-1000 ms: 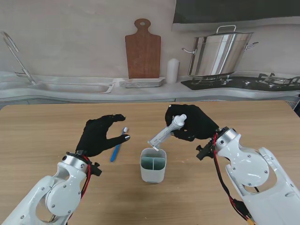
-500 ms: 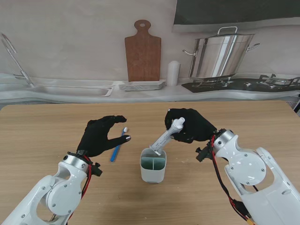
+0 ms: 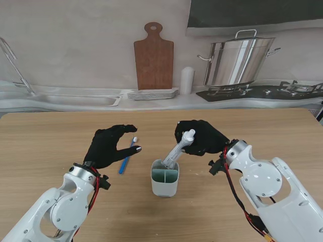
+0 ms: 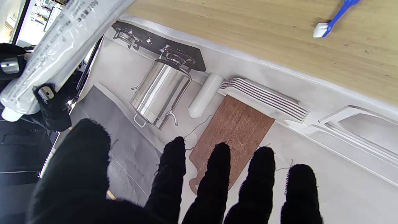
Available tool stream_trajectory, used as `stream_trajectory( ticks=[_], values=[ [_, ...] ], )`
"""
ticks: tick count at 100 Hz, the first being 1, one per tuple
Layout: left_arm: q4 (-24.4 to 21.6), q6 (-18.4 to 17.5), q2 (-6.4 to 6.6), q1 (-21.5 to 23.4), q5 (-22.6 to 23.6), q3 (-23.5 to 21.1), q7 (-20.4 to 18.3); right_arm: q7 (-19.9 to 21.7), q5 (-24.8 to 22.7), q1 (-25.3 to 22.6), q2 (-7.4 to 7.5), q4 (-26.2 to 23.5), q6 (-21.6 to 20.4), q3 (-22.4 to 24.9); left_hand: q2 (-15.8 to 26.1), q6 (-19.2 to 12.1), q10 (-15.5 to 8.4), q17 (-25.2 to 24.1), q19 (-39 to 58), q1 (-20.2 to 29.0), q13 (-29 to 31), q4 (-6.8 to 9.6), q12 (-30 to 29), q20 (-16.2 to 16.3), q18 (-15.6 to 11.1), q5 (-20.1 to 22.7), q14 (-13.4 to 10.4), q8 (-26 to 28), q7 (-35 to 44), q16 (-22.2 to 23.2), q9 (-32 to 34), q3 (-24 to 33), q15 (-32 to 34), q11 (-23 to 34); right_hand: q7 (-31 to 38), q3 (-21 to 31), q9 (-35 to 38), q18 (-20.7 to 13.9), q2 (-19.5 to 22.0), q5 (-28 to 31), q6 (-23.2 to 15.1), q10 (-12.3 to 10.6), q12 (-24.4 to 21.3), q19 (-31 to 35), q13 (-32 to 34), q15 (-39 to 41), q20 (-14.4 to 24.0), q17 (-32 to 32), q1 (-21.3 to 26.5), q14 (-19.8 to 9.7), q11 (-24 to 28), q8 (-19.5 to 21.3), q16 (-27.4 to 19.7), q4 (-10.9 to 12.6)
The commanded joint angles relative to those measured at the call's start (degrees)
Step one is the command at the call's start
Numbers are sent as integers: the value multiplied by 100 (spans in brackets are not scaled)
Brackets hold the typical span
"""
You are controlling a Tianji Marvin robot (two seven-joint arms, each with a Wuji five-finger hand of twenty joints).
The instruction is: Organize toothpaste and toothbrush
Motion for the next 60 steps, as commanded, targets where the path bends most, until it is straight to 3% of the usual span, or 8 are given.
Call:
stream_trajectory(
  ticks=[1, 28, 47, 51, 60],
  values=[
    [-60, -11, -7, 14, -14, 1, -101, 134, -26, 31, -9, 6, 6, -36, 81, -100, -38, -20, 8, 121, 81, 11, -214, -46, 102, 73, -1, 16, -1, -63, 103, 13, -92, -93, 724, 816, 315, -260, 480, 473, -270, 119, 85, 352, -246, -218, -44, 26, 359, -503, 332, 352, -81, 125],
    [-46, -30, -1, -2, -19, 9, -131, 322, -20, 194, 28, 207, 10, -237, 79, -116, -40, -4, 28, 134, 95, 8, -212, -40, 101, 98, -11, 28, 12, -60, 119, 26, -82, -85, 690, 817, 303, -271, 509, 453, -370, 128, 89, 349, -246, -219, -68, 25, 300, -505, 320, 317, -82, 77],
    [-38, -40, 6, -18, -26, 21, -174, 372, -36, 313, 34, 348, 53, -401, 81, -129, -51, -4, 39, 134, 104, 3, -213, -38, 121, 114, -11, 36, 20, -59, 130, 34, -79, -81, 596, 817, 287, -272, 567, 402, -396, 275, 104, 358, -246, -219, -99, 29, 254, -505, 235, 164, -82, -220],
    [-35, -40, 7, -22, -27, 27, -177, 383, -54, 341, 37, 378, 53, -433, 80, -127, -49, -3, 41, 139, 112, 3, -213, -37, 124, 112, -8, 36, 19, -59, 134, 38, -76, -81, 571, 817, 303, -284, 588, 385, -410, 171, 116, 363, -246, -219, -105, 31, 220, -505, 234, 126, -82, -275],
    [-21, -47, 8, -38, -31, 41, -185, 407, -89, 403, 41, 445, 67, -508, 76, -135, -59, -3, 40, 141, 111, 2, -214, -41, 121, 103, -8, 36, 16, -59, 139, 43, -77, -82, 517, 817, 305, -308, 679, 339, -422, 165, 147, 378, -246, -219, -130, 33, 167, -505, 205, 11, -82, -454]
  ],
)
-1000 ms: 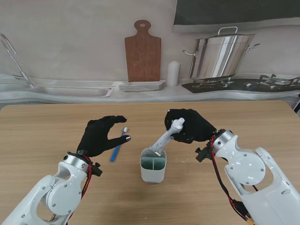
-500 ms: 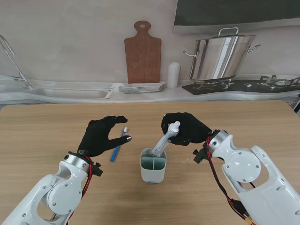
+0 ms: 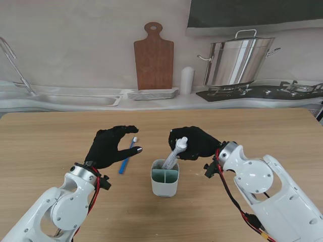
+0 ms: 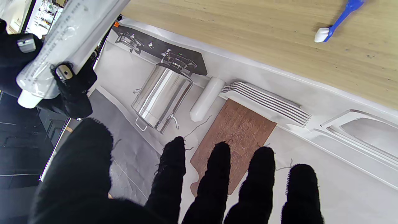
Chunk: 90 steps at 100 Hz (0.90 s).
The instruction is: Organize toothpaste and toothbrush
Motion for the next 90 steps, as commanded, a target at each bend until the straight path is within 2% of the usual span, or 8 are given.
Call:
stream_trajectory(
  ticks=[1, 14, 21, 51, 65, 82, 90],
  values=[
    [-52, -25, -9, 5, -13, 9, -104, 104, -44, 34, -23, 22, 33, -51, 76, -116, -56, -13, 35, 36, 114, 1, -214, -40, 53, 104, -14, 37, 9, -59, 81, 38, -77, -82, 533, 817, 309, -310, 566, 334, -276, 170, 147, 379, -239, -208, -60, 35, 162, -505, 212, 17, -82, -67],
    [-31, -34, -5, -22, -24, 32, -129, 158, -63, 134, -15, 125, 72, -176, 76, -121, -52, 10, 55, 37, 160, -1, -214, -33, 49, 108, -15, 39, 14, -51, 85, 45, -57, -80, 476, 817, 300, -389, 723, 228, -263, 191, 209, 434, -238, -170, -94, 48, 52, -538, 165, -235, -63, -356],
    [-22, -35, -4, -35, -35, 46, -142, 176, -81, 189, -12, 185, 65, -246, 77, -131, -61, 20, 77, 39, 170, -2, -215, -23, 43, 105, -25, 39, 14, -43, 84, 49, -46, -79, 469, 769, 316, -467, 793, 182, -263, 184, 250, 495, -237, -117, -100, 56, 10, -585, 160, -382, -28, -438],
    [5, -61, 1, -62, -43, 76, -171, 139, -135, 350, -23, 427, 3, -551, 72, -119, -54, 22, 108, 50, 203, -5, -216, -12, 57, 120, -23, 40, 21, -22, 104, 68, -32, -74, 373, 320, 365, -549, 1187, -33, -265, 109, 476, 584, -235, -34, -119, 68, -119, -650, 156, -1066, 49, -516],
    [20, -76, 6, -78, -47, 91, -193, 17, -241, 428, -45, 553, -75, -686, 74, -128, -66, 25, 113, 54, 210, -8, -218, -13, 58, 125, -20, 41, 24, -19, 106, 74, -33, -74, 296, 212, 371, -573, 1295, -117, -301, 72, 502, 587, -234, -31, -122, 70, -202, -668, 143, -1216, 54, -556],
    [27, -88, 10, -84, -41, 96, -209, -134, -244, 512, -92, 659, -12, -826, 76, -132, -68, 28, 117, 55, 218, -10, -219, -16, 53, 131, -24, 43, 30, -17, 110, 80, -34, -72, 225, 41, 349, -580, 1421, -240, -155, 75, 540, 591, -234, -35, -128, 70, -331, -666, 124, -1590, 57, -551],
    [29, -85, 10, -88, -43, 98, -211, -285, -281, 540, -130, 708, 19, -894, 72, -131, -69, 30, 119, 61, 221, -11, -217, -17, 59, 134, -28, 44, 33, -16, 117, 85, -33, -68, 282, 0, 323, -568, 1464, -226, -208, 95, 544, 579, -235, -41, -134, 66, -310, -660, 121, -1606, 55, -565]
  ],
)
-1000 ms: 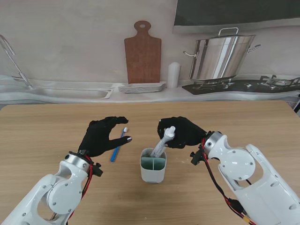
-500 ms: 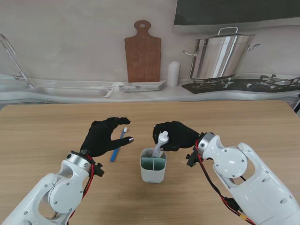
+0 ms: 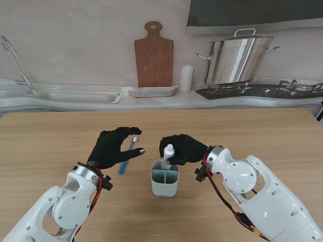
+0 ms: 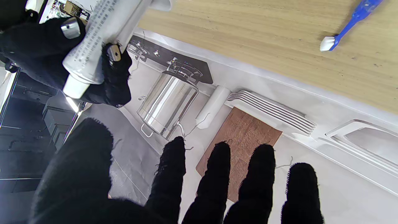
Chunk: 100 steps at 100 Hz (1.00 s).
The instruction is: Organize toothpaste and toothbrush
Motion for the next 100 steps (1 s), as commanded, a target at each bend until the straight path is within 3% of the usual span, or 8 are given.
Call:
stream_trajectory(
  ticks=[1, 19, 36, 61, 100],
  values=[
    [-63, -15, -8, 15, -3, 0, -95, -76, -51, 15, -99, 8, 40, -53, 74, -134, -68, -25, 45, 59, 51, -11, -217, -18, 59, 128, -28, 43, 18, -16, 116, 79, -33, -68, 388, 144, 335, -526, 465, 84, -222, 101, 217, 577, -223, -43, -54, 66, -68, -653, 221, 23, 55, -44],
    [-63, -18, -6, 17, -1, -1, -106, -548, -207, 26, -204, 85, 37, -174, 74, -131, -68, -22, 51, 63, 58, -13, -218, -21, 52, 133, -26, 43, 21, -13, 118, 87, -29, -65, 661, -11, 350, -545, 630, -15, -695, 94, 232, 654, -223, 37, -38, 80, 109, -680, 261, 592, 94, -162],
    [-57, -28, -5, 16, -9, -5, -114, -689, -280, 16, -233, 117, 11, -217, 73, -132, -69, -18, 60, 58, 60, -14, -219, -22, 52, 136, -31, 44, 25, -13, 122, 92, -29, -64, 616, -54, 301, -565, 648, -106, -818, 73, 230, 653, -223, 39, -42, 79, 36, -686, 254, 648, 99, -177],
    [-44, -50, 2, 3, -12, 5, -143, -661, -298, -13, -219, 184, -35, -187, 74, -137, -70, -11, 64, 52, 80, -18, -221, -28, 54, 138, -27, 43, 28, -10, 122, 97, -23, -67, 510, 28, 256, -590, 537, -92, -805, 98, 211, 635, -222, 5, -56, 78, -129, -690, 224, 508, 89, -153],
    [-28, -50, 11, -25, -19, 42, -196, -514, -390, -152, -155, 189, -123, 78, 79, -145, -77, -19, 60, 54, 83, -22, -224, -38, 57, 151, -31, 43, 28, -12, 127, 102, -29, -70, 178, 47, 150, -559, 442, -391, -263, 160, 184, 551, -224, -110, -110, 62, -584, -626, 186, -104, 37, 6]
  ],
)
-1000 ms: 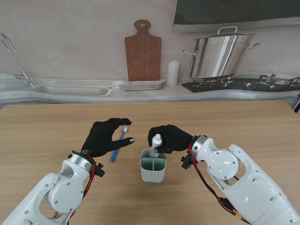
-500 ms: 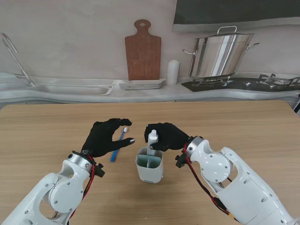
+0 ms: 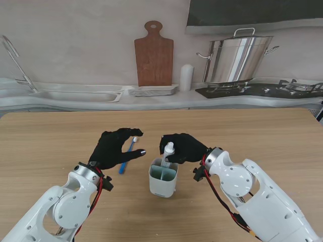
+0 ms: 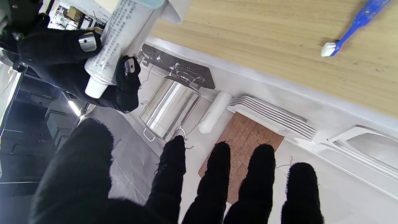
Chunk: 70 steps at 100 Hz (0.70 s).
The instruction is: Organize toothpaste and toothbrush
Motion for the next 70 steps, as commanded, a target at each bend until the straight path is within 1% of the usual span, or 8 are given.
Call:
stream_trajectory(
  ticks=[1, 10, 19, 28, 30, 38, 45, 70],
  values=[
    [-59, -18, -7, 10, -11, 7, -107, 102, 2, -65, 20, -26, 16, 59, 81, -143, -77, -26, 31, 53, 80, -22, -224, -39, 57, 88, -36, 33, -1, -12, 126, 84, -29, -71, 161, 247, 183, -467, 218, -168, 61, 219, 107, 527, -203, -124, -58, 57, -215, -570, 180, -75, 31, 84],
    [-53, -19, -7, 2, -9, 13, -108, 147, 48, -113, 29, -33, 15, 135, 83, -148, -76, -17, 36, 53, 78, -23, -225, -39, 53, 89, -30, 33, -2, -13, 129, 83, -30, -71, -88, 173, 31, -234, 449, -267, 254, 317, 88, 380, -208, -272, -145, 27, -481, -390, 126, -85, -62, 294],
    [-51, -14, -7, -4, -12, 19, -111, 140, 25, -161, 35, -50, -17, 207, 76, -144, -74, -20, 36, 56, 80, -23, -225, -40, 60, 92, -36, 35, 1, -13, 132, 83, -30, -70, -427, 57, -95, -171, 818, -403, 453, 342, 70, 322, -211, -355, -193, 14, -864, -312, 101, 42, -123, 601],
    [-49, -11, -7, -8, -12, 26, -114, 103, 4, -209, 32, -77, -32, 263, 84, -145, -76, -22, 35, 55, 81, -24, -225, -42, 62, 90, -35, 35, 0, -14, 130, 82, -30, -70, -644, -44, -177, -86, 1042, -501, 597, 378, 46, 258, -217, -420, -234, -2, -1083, -240, 73, 184, -163, 789],
    [-48, -13, -6, -9, -10, 27, -115, 103, 3, -217, 33, -83, -36, 274, 81, -147, -75, -22, 35, 57, 78, -24, -225, -42, 62, 90, -33, 35, 1, -14, 132, 82, -31, -70, -732, -94, -204, -41, 1118, -526, 636, 382, 38, 237, -218, -436, -252, -5, -1133, -220, 72, 305, -175, 875],
    [-45, -17, -5, -11, -5, 30, -116, 109, -2, -254, 39, -103, -55, 324, 82, -140, -75, -17, 39, 58, 84, -24, -226, -42, 54, 86, -37, 35, -1, -14, 132, 82, -30, -70, -827, -158, -254, 21, 1220, -579, 670, 401, 29, 194, -218, -478, -278, -15, -1202, -170, 65, 434, -198, 935],
    [-44, -18, -5, -10, -8, 30, -118, 109, -5, -300, 43, -117, -81, 373, 80, -141, -81, -19, 37, 60, 82, -24, -225, -44, 60, 92, -34, 35, 1, -14, 137, 83, -30, -69, -1084, -324, -289, 71, 1320, -611, 708, 410, 13, 170, -221, -506, -307, -23, -1259, -129, 66, 1025, -220, 1274],
    [-42, -16, -3, -14, -7, 34, -131, 87, -38, -420, 54, -125, -207, 497, 80, -139, -77, -19, 39, 60, 88, -25, -225, -47, 62, 91, -34, 36, 1, -13, 137, 81, -27, -67, -1151, -380, -341, 99, 1250, -709, 792, 410, 4, 158, -221, -513, -317, -26, -1307, -110, 47, 1140, -225, 1244]
  ],
)
